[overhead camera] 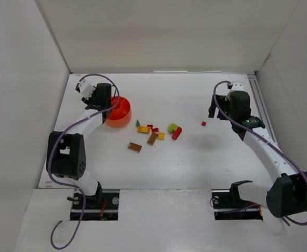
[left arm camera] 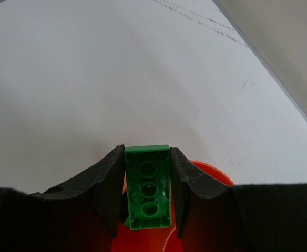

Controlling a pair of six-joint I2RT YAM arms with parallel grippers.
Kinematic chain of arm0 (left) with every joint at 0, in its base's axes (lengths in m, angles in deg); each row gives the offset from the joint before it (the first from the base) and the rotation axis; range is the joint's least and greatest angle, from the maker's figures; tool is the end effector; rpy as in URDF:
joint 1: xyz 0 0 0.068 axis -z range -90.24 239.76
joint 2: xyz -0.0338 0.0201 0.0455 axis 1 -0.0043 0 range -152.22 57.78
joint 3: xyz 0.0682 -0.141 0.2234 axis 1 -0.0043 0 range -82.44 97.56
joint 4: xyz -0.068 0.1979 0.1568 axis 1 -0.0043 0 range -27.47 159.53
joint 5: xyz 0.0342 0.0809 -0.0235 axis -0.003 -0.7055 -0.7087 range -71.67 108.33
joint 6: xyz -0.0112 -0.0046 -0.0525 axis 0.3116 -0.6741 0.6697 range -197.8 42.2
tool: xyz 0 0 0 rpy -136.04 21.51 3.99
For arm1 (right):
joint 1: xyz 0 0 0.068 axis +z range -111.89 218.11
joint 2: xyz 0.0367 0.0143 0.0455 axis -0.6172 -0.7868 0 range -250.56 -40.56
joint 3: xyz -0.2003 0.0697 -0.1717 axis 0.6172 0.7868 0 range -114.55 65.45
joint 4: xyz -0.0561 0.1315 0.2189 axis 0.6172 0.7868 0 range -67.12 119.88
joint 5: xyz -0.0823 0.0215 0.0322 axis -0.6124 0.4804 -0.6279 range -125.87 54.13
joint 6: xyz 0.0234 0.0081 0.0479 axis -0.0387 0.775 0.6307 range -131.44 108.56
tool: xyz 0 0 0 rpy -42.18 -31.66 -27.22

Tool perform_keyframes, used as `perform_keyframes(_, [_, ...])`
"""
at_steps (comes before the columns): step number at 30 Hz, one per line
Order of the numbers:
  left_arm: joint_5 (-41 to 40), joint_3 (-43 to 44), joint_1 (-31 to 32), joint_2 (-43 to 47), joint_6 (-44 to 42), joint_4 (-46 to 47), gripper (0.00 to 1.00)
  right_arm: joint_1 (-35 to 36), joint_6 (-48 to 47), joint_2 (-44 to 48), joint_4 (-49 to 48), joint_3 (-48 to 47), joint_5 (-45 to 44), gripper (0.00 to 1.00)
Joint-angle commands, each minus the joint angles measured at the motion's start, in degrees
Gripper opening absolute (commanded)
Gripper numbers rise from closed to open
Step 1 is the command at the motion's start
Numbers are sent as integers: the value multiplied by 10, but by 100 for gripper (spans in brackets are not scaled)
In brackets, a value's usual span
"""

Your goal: Sort the legos into containers by color

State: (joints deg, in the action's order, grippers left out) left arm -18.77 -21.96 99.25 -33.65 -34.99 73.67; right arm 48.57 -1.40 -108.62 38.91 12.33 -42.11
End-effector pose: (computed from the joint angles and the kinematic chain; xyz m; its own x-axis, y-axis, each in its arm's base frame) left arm 0.3576 -0.0380 0.2568 -0.0550 -0.5403 -0.8397 -0.5953 0.6929 -0.4069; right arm 0.2636 0.0448 0.2970 -0.5137 0.0815 -0.8541 0.0009 0.9955 0.0945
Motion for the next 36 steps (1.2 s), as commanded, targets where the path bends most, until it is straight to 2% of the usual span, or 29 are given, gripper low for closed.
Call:
perform_keyframes(1, [-74, 23, 16, 14, 23, -27, 22, -4, -6, 12, -21, -20, -15, 92])
perform_keyframes(5, [-84, 9, 22, 20, 32, -35, 22, -4, -6, 22, -21, -15, -15, 92])
perform_keyframes(11, [-130, 16, 43, 14, 43, -60, 33, -4, -6, 33, -15, -9, -15, 93])
perform_keyframes(15, [-125, 16, 48, 8, 41, -66, 41, -4, -6, 38, -15, 3, -15, 93])
perform_keyframes(18, [-118, 2, 55, 20, 21, -44, 41, -4, 0, 51, -15, 9, -15, 93])
perform_keyframes(20, [-104, -4, 61, 25, 5, -30, 49, -4, 0, 57, -15, 14, -15, 93])
perform_keyframes(21, [-104, -4, 61, 30, 5, -30, 49, -4, 0, 63, -15, 14, -15, 93])
perform_keyframes(24, [-65, -4, 61, 48, -4, -30, 54, -4, 5, 74, -15, 25, -15, 94])
perform_keyframes(26, [-13, -24, 66, 80, -45, -7, 64, -4, 5, 79, -10, 25, -15, 94])
perform_keyframes(27, [19, -34, 66, 95, -69, 35, 69, -4, 5, 85, -10, 30, -15, 94])
perform_keyframes(28, [65, -61, 66, 109, -103, 64, 82, -4, 0, 85, -10, 35, -15, 94])
perform_keyframes(29, [115, -76, 66, 139, -170, 87, 88, -4, -5, 92, -10, 36, -5, 94])
perform_keyframes(30, [220, -88, 66, 151, -199, 109, 92, -4, -6, 92, -15, 41, 12, 94])
perform_keyframes(31, [276, -97, 72, 161, -227, 130, 96, -4, -12, 92, -15, 47, 21, 94])
perform_keyframes(33, [379, -97, 99, 167, -285, 120, 98, -4, -24, 98, -32, 55, 55, 95])
perform_keyframes(36, [368, -76, 150, 138, -302, 76, 98, 7, -29, 104, -50, 69, 67, 95])
